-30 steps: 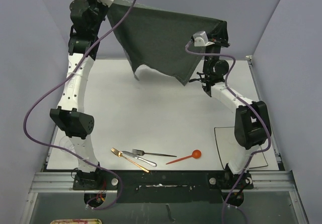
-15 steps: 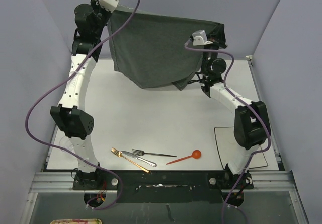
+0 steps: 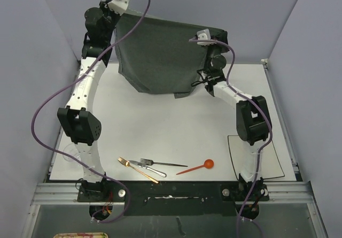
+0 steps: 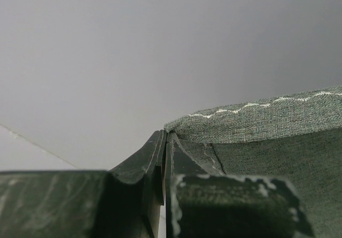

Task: Set the dinner table for one person
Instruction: Flatten out the napkin at the center of the board.

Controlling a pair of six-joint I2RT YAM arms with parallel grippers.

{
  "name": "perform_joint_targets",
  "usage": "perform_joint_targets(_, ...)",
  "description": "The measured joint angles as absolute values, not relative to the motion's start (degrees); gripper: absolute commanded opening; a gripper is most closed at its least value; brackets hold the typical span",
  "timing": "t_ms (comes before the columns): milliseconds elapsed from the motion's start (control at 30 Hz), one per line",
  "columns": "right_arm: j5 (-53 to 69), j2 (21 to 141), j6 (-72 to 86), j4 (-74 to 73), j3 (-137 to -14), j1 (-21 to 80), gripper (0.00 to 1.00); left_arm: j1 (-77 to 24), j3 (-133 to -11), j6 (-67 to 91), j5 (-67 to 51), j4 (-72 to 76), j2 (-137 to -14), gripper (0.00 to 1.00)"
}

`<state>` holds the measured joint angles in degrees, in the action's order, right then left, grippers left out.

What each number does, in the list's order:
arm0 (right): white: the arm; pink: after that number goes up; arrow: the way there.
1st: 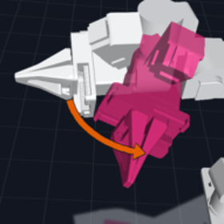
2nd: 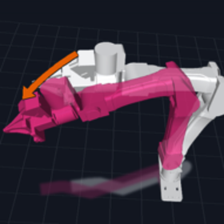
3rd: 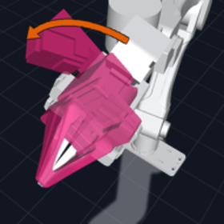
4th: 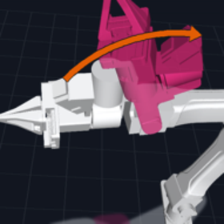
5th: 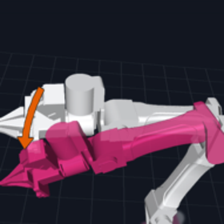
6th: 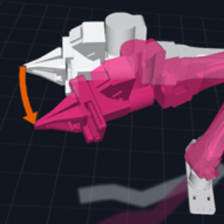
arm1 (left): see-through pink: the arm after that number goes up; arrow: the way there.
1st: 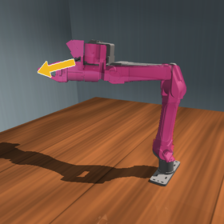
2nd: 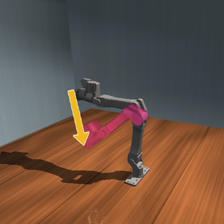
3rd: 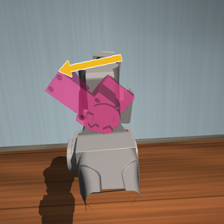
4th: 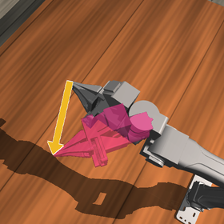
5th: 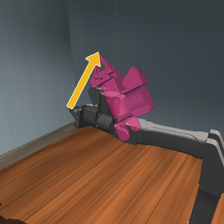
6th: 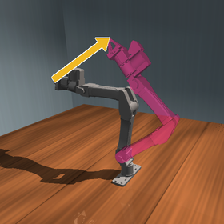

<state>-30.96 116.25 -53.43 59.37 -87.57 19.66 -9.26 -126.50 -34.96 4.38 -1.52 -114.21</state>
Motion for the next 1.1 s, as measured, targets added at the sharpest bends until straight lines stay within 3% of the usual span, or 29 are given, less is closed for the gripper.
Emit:
perform_joint_targets(467,-31.3,125.3,-61.1,72.3,-100.4,20.0,0.0,-9.6,-124.0,-35.3,7.2,8.6,-115.2,0.0)
perform_joint_targets(1100,-28.3,125.0,-65.8,79.7,-97.4,20.5,0.0,-10.8,-117.3,-39.0,11.3,25.2,-115.2,0.0)
